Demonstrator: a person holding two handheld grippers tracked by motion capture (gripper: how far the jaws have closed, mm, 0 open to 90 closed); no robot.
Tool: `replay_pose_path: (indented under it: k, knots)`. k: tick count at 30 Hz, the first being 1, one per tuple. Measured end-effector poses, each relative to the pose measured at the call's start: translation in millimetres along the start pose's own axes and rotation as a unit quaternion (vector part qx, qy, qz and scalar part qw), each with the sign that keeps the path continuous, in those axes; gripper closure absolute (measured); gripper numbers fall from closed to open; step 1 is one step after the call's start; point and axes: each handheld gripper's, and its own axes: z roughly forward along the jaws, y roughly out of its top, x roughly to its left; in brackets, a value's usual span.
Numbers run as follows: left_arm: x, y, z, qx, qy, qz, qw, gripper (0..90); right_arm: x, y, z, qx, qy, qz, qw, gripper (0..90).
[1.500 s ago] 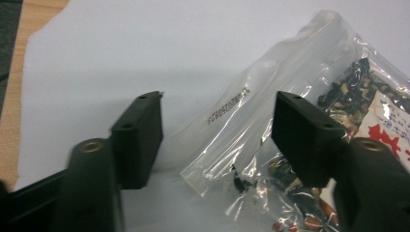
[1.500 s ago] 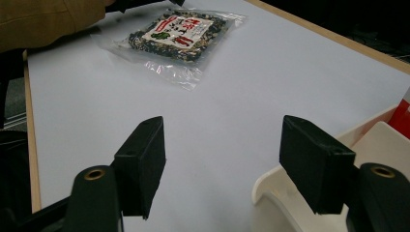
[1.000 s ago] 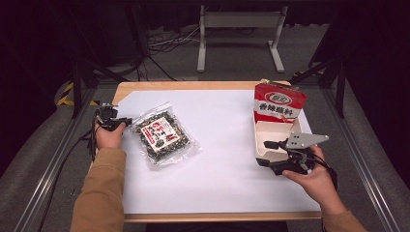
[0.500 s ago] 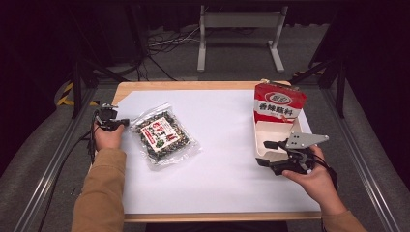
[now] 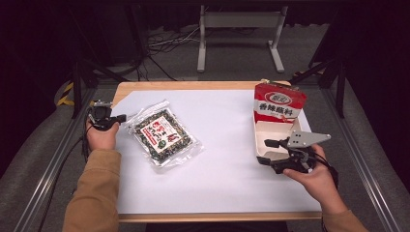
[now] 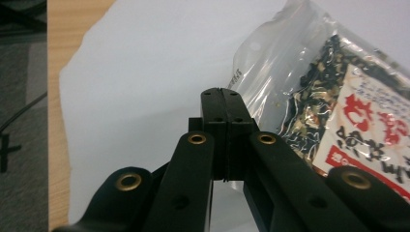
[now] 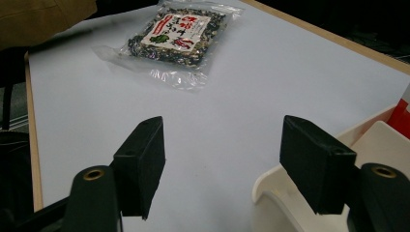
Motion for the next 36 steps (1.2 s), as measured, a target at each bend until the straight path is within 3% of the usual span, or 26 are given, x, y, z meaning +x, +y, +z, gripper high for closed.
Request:
replay_pose_path:
  k: [7,12,17,20,26,29,30,31,36]
  knots:
    - [-23.8,8.8,-18.0,-0.037,-0.027,0.028,0.9986,90.0,-4.4,3.8,2.1,-0.006,0.002,0.001,1.0000,32.9]
    - [-38.9,12.0,-34.7,-0.066,-0.043,0.044,0.9959,90.0,-4.5,5.7,1.6,-0.009,0.003,-0.001,1.0000,32.9]
    - [-55.9,18.1,-54.0,-0.092,-0.069,0.064,0.9912,90.0,-5.1,6.6,0.1,-0.012,0.000,-0.002,0.9999,33.0]
    - [-67.3,22.6,-64.9,-0.113,-0.083,0.075,0.9874,90.0,-4.6,8.5,2.9,-0.012,0.003,-0.003,0.9999,33.1]
    - [-89.6,26.0,-92.9,-0.155,-0.113,0.098,0.9766,90.0,-1.0,18.4,9.1,-0.018,0.011,-0.014,0.9997,33.0]
    - [-99.2,27.2,-104.9,-0.159,-0.127,0.114,0.9725,90.0,1.1,22.1,10.4,-0.021,0.014,-0.016,0.9995,33.6]
    - [-99.2,27.2,-104.9,-0.159,-0.127,0.114,0.9725,90.0,1.1,22.1,10.4,-0.021,0.014,-0.016,0.9995,33.6]
    - [-105.0,27.5,-112.3,-0.166,-0.137,0.124,0.9686,90.0,2.7,23.8,11.7,-0.021,0.017,-0.017,0.9995,33.9]
    - [-116.8,27.2,-126.2,-0.175,-0.158,0.138,0.9618,90.0,4.2,26.8,15.1,-0.022,0.021,-0.020,0.9993,33.9]
